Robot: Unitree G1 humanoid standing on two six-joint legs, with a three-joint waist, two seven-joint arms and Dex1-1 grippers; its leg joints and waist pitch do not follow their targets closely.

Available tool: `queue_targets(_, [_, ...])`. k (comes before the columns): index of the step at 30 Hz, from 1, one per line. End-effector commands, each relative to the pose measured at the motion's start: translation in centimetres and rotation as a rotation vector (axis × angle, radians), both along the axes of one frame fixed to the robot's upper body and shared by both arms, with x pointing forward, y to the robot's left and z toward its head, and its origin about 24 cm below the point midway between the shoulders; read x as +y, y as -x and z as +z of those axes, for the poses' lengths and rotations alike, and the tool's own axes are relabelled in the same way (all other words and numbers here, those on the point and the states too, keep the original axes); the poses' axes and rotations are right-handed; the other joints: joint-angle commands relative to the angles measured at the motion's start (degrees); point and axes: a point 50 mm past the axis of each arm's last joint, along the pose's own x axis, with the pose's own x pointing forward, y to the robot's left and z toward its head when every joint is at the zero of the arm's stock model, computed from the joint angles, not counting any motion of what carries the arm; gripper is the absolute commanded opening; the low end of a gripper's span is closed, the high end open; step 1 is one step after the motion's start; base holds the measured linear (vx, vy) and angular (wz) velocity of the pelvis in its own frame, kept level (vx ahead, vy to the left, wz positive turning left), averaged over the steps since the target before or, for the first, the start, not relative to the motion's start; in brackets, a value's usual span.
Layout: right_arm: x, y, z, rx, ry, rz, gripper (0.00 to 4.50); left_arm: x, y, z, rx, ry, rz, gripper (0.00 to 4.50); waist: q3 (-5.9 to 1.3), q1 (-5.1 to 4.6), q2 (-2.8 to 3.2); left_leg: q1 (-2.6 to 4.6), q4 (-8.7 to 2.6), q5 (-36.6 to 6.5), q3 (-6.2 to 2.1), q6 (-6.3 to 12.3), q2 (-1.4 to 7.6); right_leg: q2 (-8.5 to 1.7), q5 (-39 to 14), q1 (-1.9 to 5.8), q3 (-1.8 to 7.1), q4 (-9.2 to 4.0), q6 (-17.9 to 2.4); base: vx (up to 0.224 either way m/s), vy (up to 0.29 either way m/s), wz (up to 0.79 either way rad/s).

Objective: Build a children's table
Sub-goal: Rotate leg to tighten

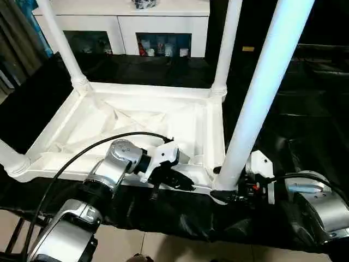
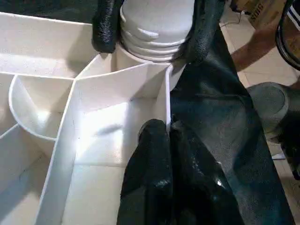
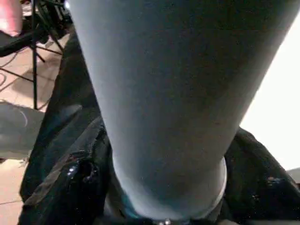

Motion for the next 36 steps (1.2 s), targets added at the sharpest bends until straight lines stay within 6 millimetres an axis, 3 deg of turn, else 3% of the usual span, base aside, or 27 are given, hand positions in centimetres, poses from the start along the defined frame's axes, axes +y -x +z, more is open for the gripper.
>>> queue_targets(1, [-0.1, 0.3, -0.6, 0.025, 0.028, -0.004, 2.91, -0.5, 0.4, 0.3, -0.009, -0.006, -0.085, 0.00, -3.36, 0.06, -1.00, 0.59, -3.12, -9.5, -0.84, 7.02, 2.43, -2.91, -7.5, 3.00, 2.03, -3.08, -15.7, 0.000, 0.000, 0.00])
queue_targets(7, [0.4, -0.1, -0.8, 0.007, -0.044, -0.129, 2.72, -1.3, -0.1, 0.1, -0.018, 0.016, 0.021, 0.00, -3.32, 0.10, -1.02, 0.49, -3.04, -9.1, -0.83, 7.06, 2.35, -3.00, -7.2, 2.98, 2.03, -3.07, -15.7, 0.000, 0.000, 0.00])
queue_targets(12, [1.6, -0.9, -2.3, -0.013, -0.053, -0.354, 2.70, -3.5, -0.3, -0.5, -0.009, 0.049, 0.145, 0.00, -2.88, -0.59, -1.04, 0.75, -3.72, -13.9, -1.08, 3.83, 2.29, -2.96, -15.6, 2.65, 2.05, -4.06, -13.4, 0.000, 0.000, 0.00])
queue_targets(17, [2.8, -1.7, -3.4, -0.006, -0.065, -0.511, 2.70, -5.2, -0.3, -1.0, -0.013, 0.047, 0.214, 0.00, -2.54, -1.73, -1.07, 0.95, -4.07, -17.7, -1.24, 2.29, 1.96, -2.96, -21.2, 2.36, 2.04, -4.84, -11.4, 0.000, 0.000, 0.00])
queue_targets(18, [3.9, -2.1, -3.9, 0.003, -0.074, -0.588, 2.70, -6.1, -0.4, -1.2, -0.014, 0.046, 0.271, 0.00, -2.55, -1.86, -1.21, 0.99, -4.10, -18.0, -1.30, 2.17, 1.93, -3.01, -22.7, 2.38, 2.04, -5.05, -10.7, 0.000, 0.000, 0.00])
queue_targets(20, [4.9, -2.5, -4.3, 0.015, -0.078, -0.660, 2.70, -6.9, -0.5, -1.4, -0.032, 0.040, 0.317, 0.00, -2.32, -2.20, -0.91, 1.17, -4.30, -19.7, -1.39, 1.26, 1.90, -2.91, -24.3, 2.01, 1.98, -5.21, -10.4, 0.000, 0.000, 0.00])
queue_targets(23, [6.2, -3.1, -4.6, 0.014, -0.066, -0.739, 2.70, -7.7, -0.7, -1.6, -0.051, 0.031, 0.387, 0.00, -1.92, -2.52, -1.04, 1.95, -4.54, -24.8, -1.72, 0.00, 1.71, -2.94, -31.2, 1.68, 1.78, -6.09, -7.8, 0.000, 0.000, 0.00])
queue_targets(25, [7.1, -3.5, -4.3, -0.009, -0.086, -0.763, 2.70, -8.2, -0.6, -1.5, -0.058, 0.038, 0.387, 0.00, -1.96, -2.67, -0.93, 1.98, -4.65, -25.8, -1.96, -0.26, 1.66, -3.08, -33.3, 1.54, 1.82, -6.41, -6.3, 0.000, 0.000, 0.00])
queue_targets(26, [7.2, -3.6, -4.2, -0.018, -0.091, -0.773, 2.70, -8.3, -0.5, -1.5, -0.058, 0.043, 0.382, 0.00, -1.96, -2.67, -0.93, 1.98, -4.65, -25.8, -1.96, -0.26, 1.66, -3.08, -33.3, 1.54, 1.82, -6.41, -6.3, 0.000, 0.000, 0.00])
queue_targets(29, [7.9, -3.8, -3.8, -0.039, -0.125, -0.763, 3.40, -8.6, 0.0, -1.4, -0.046, 0.072, 0.339, 0.00, -2.02, -3.11, -0.88, 1.71, -4.86, -26.5, -2.13, -0.01, 1.68, -3.03, -32.7, 1.63, 1.81, -6.46, -5.8, 0.000, 0.000, 0.00])
queue_targets(36, [6.2, -3.7, -2.9, -0.107, -0.136, -0.687, 3.92, -7.1, -0.3, -1.0, -0.063, 0.095, 0.290, 0.00, -2.66, -2.91, -1.02, 1.23, -4.69, -20.1, -1.44, 2.48, 1.90, -2.93, -19.7, 2.28, 2.43, -5.32, -10.4, 0.000, 0.000, 0.00])
